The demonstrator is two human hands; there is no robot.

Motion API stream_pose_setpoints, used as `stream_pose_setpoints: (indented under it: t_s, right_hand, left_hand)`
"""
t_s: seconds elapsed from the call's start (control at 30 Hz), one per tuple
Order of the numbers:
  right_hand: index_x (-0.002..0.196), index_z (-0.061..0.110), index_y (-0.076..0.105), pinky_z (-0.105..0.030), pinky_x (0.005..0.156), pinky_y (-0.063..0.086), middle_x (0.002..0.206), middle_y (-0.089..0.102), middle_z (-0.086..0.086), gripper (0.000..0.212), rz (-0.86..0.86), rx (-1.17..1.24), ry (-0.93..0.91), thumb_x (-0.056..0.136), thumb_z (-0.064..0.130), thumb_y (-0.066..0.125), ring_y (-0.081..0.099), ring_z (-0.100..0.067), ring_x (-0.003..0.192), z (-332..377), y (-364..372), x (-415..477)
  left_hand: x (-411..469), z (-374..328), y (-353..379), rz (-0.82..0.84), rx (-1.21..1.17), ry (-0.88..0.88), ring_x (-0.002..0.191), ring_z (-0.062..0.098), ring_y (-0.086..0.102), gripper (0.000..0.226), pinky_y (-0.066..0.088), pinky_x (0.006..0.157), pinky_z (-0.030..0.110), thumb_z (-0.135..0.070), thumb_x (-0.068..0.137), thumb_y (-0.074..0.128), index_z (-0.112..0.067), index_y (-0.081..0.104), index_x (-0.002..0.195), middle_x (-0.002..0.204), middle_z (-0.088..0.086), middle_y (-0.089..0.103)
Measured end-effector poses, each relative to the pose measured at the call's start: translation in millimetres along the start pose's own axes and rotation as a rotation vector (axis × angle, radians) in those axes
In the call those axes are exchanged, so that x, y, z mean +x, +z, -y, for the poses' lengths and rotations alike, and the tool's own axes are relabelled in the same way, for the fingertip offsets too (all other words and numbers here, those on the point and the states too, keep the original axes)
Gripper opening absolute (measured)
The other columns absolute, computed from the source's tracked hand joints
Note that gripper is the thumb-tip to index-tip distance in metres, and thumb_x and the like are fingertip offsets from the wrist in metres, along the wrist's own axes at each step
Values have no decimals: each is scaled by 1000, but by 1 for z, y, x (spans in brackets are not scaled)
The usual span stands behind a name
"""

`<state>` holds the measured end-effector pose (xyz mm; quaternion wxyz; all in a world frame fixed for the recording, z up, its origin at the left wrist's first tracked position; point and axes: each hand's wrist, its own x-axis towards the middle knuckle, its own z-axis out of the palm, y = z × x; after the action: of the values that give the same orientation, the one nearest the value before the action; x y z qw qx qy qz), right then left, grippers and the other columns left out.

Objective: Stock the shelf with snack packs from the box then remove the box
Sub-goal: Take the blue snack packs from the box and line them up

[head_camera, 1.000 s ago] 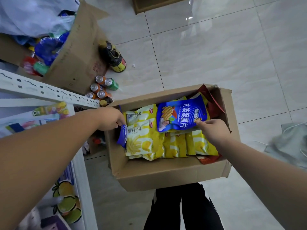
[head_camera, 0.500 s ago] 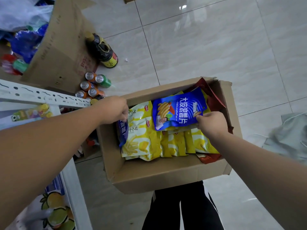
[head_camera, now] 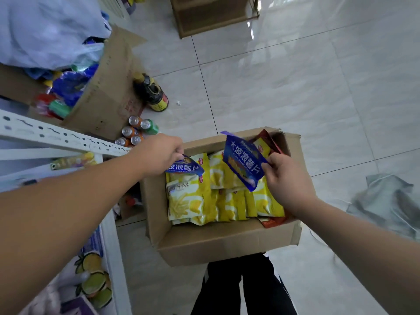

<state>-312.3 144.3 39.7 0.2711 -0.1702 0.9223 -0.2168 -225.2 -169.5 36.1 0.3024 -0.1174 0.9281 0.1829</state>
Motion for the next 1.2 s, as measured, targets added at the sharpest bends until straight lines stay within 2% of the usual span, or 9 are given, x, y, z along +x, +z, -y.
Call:
stream_pose_setpoints:
  t_s: [0.13, 0.27, 0.37, 0.5, 0.67, 0.73, 0.83, 0.97, 1.2]
  right_hand:
    - [94, 22, 58, -32, 52, 28, 84, 57, 4, 15, -47, -158, -192, 103, 27, 48, 45, -21, 66, 27, -43, -6]
    - [102, 13, 58, -41, 59, 46, 87, 68, -12, 21, -37, -299, -241, 104, 27, 43, 60, -39, 76, 64, -88, -12]
    - [104, 11, 55, -42, 60, 48, 89, 70, -17, 19, -58, -366, -322, 104, 26, 44, 62, -43, 78, 98, -126, -22]
    - [105, 13, 53, -36, 56, 40, 91, 70, -12, 21, -123, -450, -469, 104, 31, 42, 60, -37, 75, 159, -195, -39]
    - [108, 19, 52, -27, 47, 32, 94, 71, -2, 27, -248, -595, -705, 97, 44, 56, 57, -24, 69, 241, -295, -71]
    - [108, 19, 55, -28, 47, 31, 94, 71, -4, 22, -325, -566, -759, 99, 39, 53, 59, -28, 72, 274, -330, -85]
    - [110, 20, 61, -34, 55, 42, 92, 72, -7, 19, -404, -508, -820, 103, 32, 48, 64, -33, 76, 320, -373, -106]
    - [106, 17, 66, -41, 65, 53, 88, 73, -7, 25, -407, -425, -918, 103, 30, 44, 64, -32, 79, 373, -418, -136]
    - [99, 17, 66, -38, 64, 51, 78, 67, 4, 18, -317, -253, -1139, 103, 24, 50, 60, -19, 71, 439, -455, -185]
  left_hand:
    - [-29, -17, -24, -91, -117, -39, 96, 21, 64, 11, 42, 71, 29, -30, 94, 66, -22, 67, 100, 99, 0, 71]
    - [-68, -36, -60, -196, -134, -61, 103, 23, 64, 21, 49, 81, 33, -32, 96, 63, -21, 71, 112, 107, 3, 73]
    - [-108, -54, -96, -273, -168, -64, 103, 23, 65, 23, 51, 86, 37, -34, 96, 61, -23, 73, 113, 108, 2, 74]
    - [-171, -80, -165, -347, -257, -85, 88, 13, 67, 19, 55, 76, 37, -36, 96, 62, -24, 74, 105, 97, -4, 73]
    - [-256, -103, -264, -491, -229, -72, 84, 7, 65, 15, 55, 72, 34, -35, 95, 63, -24, 71, 100, 96, -6, 72]
    - [-290, -110, -298, -521, -218, -71, 83, 4, 64, 13, 53, 68, 27, -36, 96, 63, -26, 70, 100, 95, -10, 71]
    - [-343, -117, -342, -568, -183, -93, 82, 3, 64, 10, 47, 63, 18, -40, 96, 61, -32, 67, 97, 90, -16, 67]
    - [-416, -126, -384, -636, -198, -162, 80, 6, 70, 16, 60, 69, 28, -44, 94, 62, -31, 68, 102, 92, -13, 72]
    - [-541, -146, -402, -805, -199, -372, 77, 7, 71, 16, 60, 66, 26, -42, 91, 67, -30, 71, 101, 90, -13, 73]
